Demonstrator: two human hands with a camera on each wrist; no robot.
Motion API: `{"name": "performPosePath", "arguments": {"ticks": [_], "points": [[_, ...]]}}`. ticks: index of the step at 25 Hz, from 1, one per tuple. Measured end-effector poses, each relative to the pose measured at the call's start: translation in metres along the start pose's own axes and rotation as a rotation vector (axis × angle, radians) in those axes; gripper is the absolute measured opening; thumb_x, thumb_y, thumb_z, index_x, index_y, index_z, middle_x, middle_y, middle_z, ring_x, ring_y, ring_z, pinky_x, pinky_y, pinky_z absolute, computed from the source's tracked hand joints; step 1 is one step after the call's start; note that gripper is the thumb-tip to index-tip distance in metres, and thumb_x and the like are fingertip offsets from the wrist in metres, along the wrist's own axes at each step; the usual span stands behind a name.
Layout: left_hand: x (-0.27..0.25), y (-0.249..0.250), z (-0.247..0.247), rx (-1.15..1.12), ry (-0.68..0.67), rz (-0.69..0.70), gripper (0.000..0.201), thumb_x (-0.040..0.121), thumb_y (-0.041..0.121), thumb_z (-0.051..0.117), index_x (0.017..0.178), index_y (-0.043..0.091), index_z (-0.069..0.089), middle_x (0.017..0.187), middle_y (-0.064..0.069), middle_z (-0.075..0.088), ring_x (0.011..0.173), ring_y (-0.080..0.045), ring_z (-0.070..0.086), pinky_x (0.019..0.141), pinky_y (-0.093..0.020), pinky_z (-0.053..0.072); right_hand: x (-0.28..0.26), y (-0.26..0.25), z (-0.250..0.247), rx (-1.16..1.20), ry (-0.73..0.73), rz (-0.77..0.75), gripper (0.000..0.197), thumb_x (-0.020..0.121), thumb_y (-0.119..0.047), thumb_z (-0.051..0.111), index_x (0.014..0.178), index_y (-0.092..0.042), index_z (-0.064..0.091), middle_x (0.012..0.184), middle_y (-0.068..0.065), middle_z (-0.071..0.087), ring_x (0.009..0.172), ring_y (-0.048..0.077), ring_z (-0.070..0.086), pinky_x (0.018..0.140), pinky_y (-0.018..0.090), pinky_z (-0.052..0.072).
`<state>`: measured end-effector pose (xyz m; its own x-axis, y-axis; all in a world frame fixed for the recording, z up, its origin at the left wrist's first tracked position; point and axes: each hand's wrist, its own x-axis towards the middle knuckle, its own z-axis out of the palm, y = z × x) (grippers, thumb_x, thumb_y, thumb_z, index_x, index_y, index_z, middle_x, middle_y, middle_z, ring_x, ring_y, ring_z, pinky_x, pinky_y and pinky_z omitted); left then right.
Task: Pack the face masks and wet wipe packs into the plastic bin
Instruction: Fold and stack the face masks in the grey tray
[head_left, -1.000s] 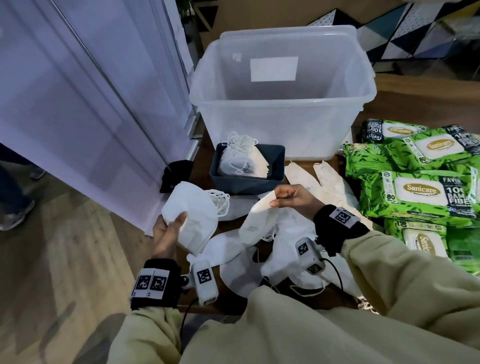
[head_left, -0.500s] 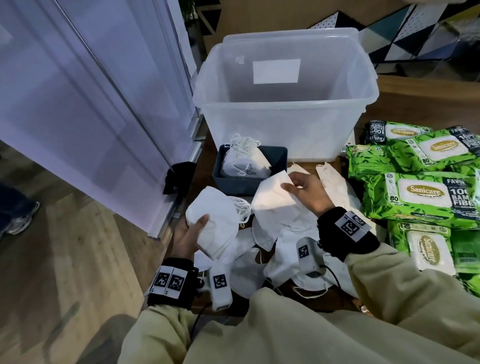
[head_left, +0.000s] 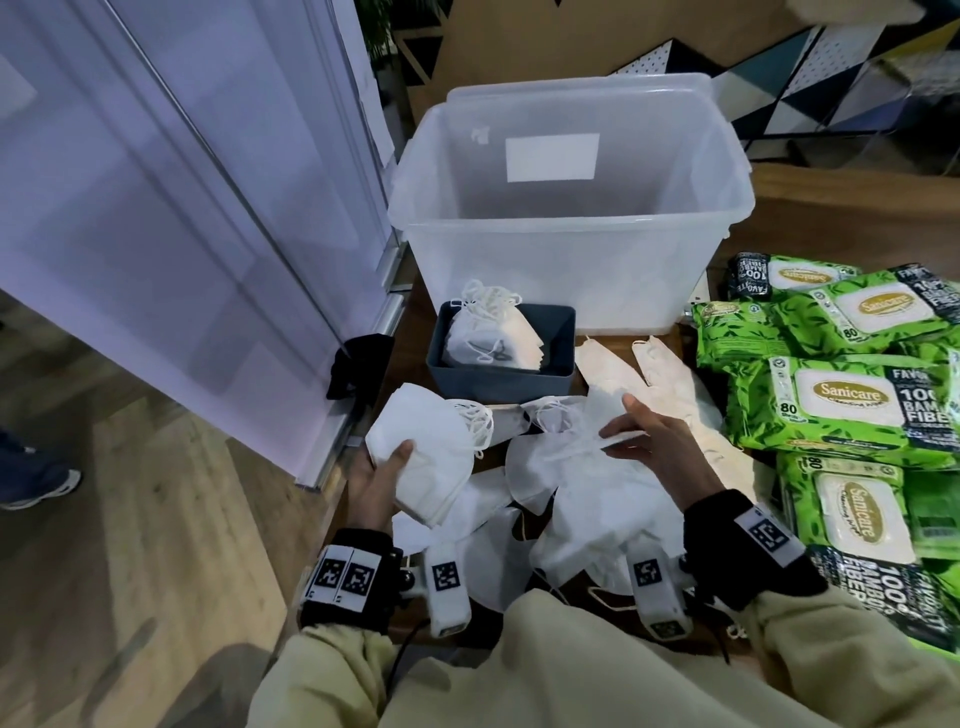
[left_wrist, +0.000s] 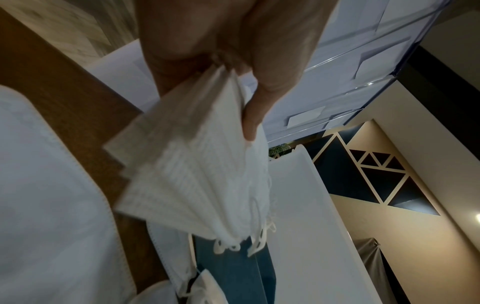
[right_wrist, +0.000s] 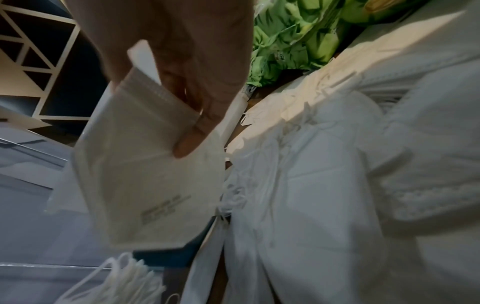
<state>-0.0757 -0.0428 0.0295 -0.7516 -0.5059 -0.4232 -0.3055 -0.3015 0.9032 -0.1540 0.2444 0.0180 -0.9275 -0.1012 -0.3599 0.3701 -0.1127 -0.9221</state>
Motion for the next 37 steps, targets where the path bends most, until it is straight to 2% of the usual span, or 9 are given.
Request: {"name": "performPosePath", "arguments": {"ticks": [4, 8, 10, 13, 16, 22, 31, 35, 37], "points": [[0.005, -0.002, 0.014, 0.010, 0.055, -0.011, 0.040, 0.085, 0.013, 0.066, 0.123, 0.013, 0.052, 0.120, -0.010, 0.061, 0.109, -0.028, 0.058, 0.095, -0.051, 0.048, -0.005, -0.008, 0.011, 0.053, 0.034, -0.245, 0.022, 0.087, -0.006, 0.060, 0.071, -0.016, 0.071, 0.086, -0.003, 0.072, 0.079, 0.009, 0.060, 0.076, 0.021, 0.046], [0.004, -0.004, 0.035, -0.016, 0.032, -0.013, 0.039, 0.084, 0.013, 0.068, 0.119, 0.011, 0.053, 0.119, -0.010, 0.062, 0.111, -0.031, 0.059, 0.095, -0.053, 0.048, -0.004, -0.013, 0.056, -0.050, -0.174, -0.447, 0.030, 0.079, 0.012, 0.063, 0.085, -0.017, 0.067, 0.089, -0.013, 0.072, 0.052, 0.002, 0.040, 0.055, 0.010, 0.041], [0.000, -0.002, 0.043, -0.061, 0.008, -0.033, 0.042, 0.085, 0.013, 0.066, 0.125, 0.009, 0.051, 0.120, -0.010, 0.062, 0.109, -0.030, 0.060, 0.096, -0.051, 0.047, -0.005, -0.005, 0.078, -0.119, -0.286, -0.413, 0.033, 0.078, 0.016, 0.061, 0.086, -0.016, 0.064, 0.082, -0.018, 0.069, 0.056, -0.003, 0.050, 0.064, 0.009, 0.041], [-0.002, 0.001, 0.046, -0.088, 0.024, -0.022, 0.039, 0.092, 0.016, 0.057, 0.129, 0.010, 0.047, 0.125, -0.015, 0.058, 0.111, -0.034, 0.058, 0.098, -0.052, 0.045, -0.008, 0.004, 0.095, -0.249, -0.371, -0.429, 0.031, 0.077, 0.018, 0.059, 0.087, -0.011, 0.063, 0.102, -0.002, 0.066, 0.089, -0.005, 0.062, 0.076, 0.011, 0.046], [-0.004, 0.002, 0.045, -0.135, 0.047, -0.021, 0.039, 0.096, 0.020, 0.050, 0.132, 0.006, 0.045, 0.130, -0.020, 0.055, 0.116, -0.037, 0.055, 0.100, -0.055, 0.043, -0.008, 0.004, 0.103, -0.371, -0.359, -0.518, 0.022, 0.076, 0.018, 0.060, 0.093, 0.004, 0.063, 0.108, 0.014, 0.063, 0.070, -0.016, 0.057, 0.063, 0.004, 0.042], [-0.005, 0.002, 0.050, -0.185, 0.018, -0.088, 0.044, 0.097, 0.026, 0.047, 0.136, 0.007, 0.042, 0.130, -0.017, 0.056, 0.115, -0.037, 0.056, 0.097, -0.056, 0.045, -0.012, 0.008, 0.106, -0.460, -0.274, -0.514, 0.021, 0.078, 0.001, 0.066, 0.097, -0.008, 0.064, 0.105, 0.000, 0.066, 0.089, 0.010, 0.062, 0.081, 0.035, 0.055], [-0.002, 0.002, 0.054, -0.055, -0.019, -0.011, 0.042, 0.092, 0.022, 0.057, 0.129, 0.005, 0.048, 0.123, -0.013, 0.061, 0.107, -0.030, 0.060, 0.092, -0.047, 0.049, -0.020, -0.001, 0.106, -0.558, -0.382, -0.513, 0.025, 0.080, -0.001, 0.067, 0.105, -0.004, 0.063, 0.108, 0.005, 0.066, 0.095, 0.014, 0.059, 0.076, 0.007, 0.045], [0.004, 0.002, 0.043, -0.060, 0.000, -0.004, 0.041, 0.090, 0.019, 0.060, 0.129, 0.009, 0.050, 0.123, -0.015, 0.061, 0.110, -0.034, 0.059, 0.092, -0.056, 0.048, -0.020, -0.006, 0.088, -0.383, -0.521, -0.359, 0.016, 0.085, -0.001, 0.062, 0.098, -0.010, 0.064, 0.102, 0.001, 0.067, 0.084, 0.008, 0.065, 0.077, 0.017, 0.053], [0.006, 0.005, 0.039, -0.066, -0.009, 0.014, 0.042, 0.090, 0.018, 0.060, 0.130, 0.008, 0.049, 0.122, -0.013, 0.061, 0.109, -0.031, 0.058, 0.085, -0.046, 0.052, -0.015, -0.004, 0.075, -0.294, -0.472, -0.246, 0.011, 0.088, -0.006, 0.060, 0.094, -0.015, 0.063, 0.096, 0.004, 0.068, 0.074, 0.006, 0.068, 0.068, 0.024, 0.056]]}}
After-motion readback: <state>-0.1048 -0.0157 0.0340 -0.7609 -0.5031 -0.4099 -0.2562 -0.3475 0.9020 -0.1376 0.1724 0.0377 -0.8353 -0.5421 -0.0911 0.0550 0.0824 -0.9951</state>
